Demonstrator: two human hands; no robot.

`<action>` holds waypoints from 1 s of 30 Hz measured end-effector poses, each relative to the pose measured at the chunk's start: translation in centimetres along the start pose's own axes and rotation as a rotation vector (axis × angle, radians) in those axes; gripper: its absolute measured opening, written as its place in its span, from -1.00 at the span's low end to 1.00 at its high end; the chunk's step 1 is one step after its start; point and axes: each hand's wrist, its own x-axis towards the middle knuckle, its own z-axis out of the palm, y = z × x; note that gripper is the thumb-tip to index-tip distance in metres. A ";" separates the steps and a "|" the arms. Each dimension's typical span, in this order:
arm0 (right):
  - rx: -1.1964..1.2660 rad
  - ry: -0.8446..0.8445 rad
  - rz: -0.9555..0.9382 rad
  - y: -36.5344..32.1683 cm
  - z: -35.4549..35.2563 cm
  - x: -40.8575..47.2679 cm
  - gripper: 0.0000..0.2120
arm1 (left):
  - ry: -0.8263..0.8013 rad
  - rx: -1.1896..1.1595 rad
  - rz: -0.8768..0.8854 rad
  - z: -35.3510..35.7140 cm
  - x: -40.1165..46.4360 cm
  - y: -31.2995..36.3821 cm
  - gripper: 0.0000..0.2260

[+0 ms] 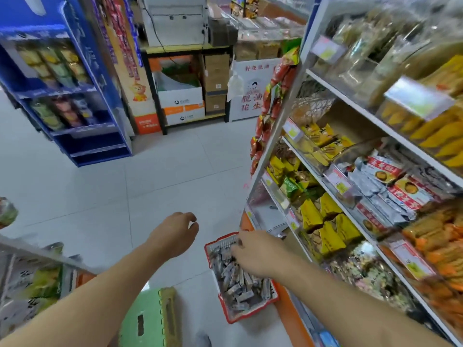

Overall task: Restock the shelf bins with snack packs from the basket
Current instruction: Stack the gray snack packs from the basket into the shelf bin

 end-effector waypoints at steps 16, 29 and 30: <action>0.244 0.074 0.203 10.2 -8.4 10.3 -0.74 | -0.163 0.134 0.292 1.1 19.4 13.7 -0.68; 0.570 0.195 0.534 12.5 -7.3 20.9 -0.73 | -0.437 0.229 0.667 5.5 34.2 18.7 -0.75; 0.621 0.193 0.573 12.3 -6.5 21.5 -0.71 | -0.475 0.236 0.691 6.3 34.8 18.5 -0.76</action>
